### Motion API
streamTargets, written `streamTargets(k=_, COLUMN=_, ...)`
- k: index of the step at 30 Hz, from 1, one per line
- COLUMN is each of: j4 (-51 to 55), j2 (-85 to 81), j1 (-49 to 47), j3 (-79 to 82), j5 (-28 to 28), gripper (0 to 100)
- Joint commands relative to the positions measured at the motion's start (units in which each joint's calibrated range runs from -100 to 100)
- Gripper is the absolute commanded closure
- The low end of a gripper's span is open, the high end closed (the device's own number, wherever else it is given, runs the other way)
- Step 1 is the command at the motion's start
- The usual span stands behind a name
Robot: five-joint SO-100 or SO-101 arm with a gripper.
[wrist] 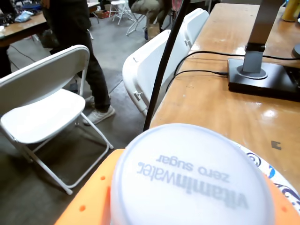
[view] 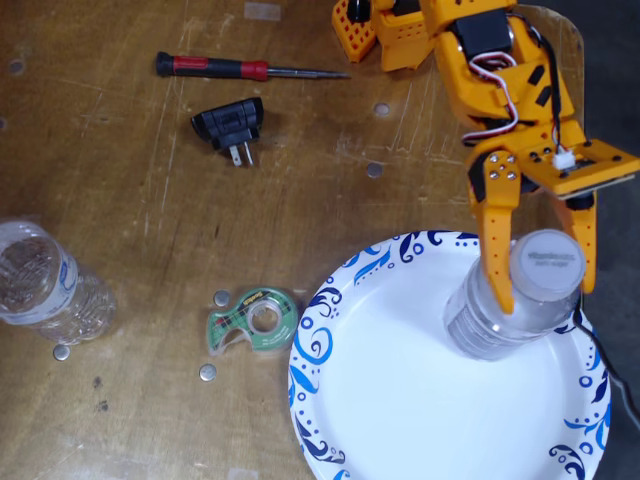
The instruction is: Move the bottles to the plate
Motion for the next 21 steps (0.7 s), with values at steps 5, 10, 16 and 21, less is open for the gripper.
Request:
streamTargets(k=5, j4=-8.4, j2=3.9, j1=1.8, j3=-0.3, j5=-0.3, gripper=79)
streamTargets(k=10, j4=-13.1, j2=7.9, j1=1.9, j3=-1.0, j5=-0.2, gripper=79)
streamTargets(k=16, j4=-14.1, j2=8.2, j1=2.0, j3=-0.2, j5=-0.2, gripper=79)
streamTargets(k=21, j4=-14.1, j2=8.2, j1=2.8, j3=-0.1, j5=-0.2, gripper=79)
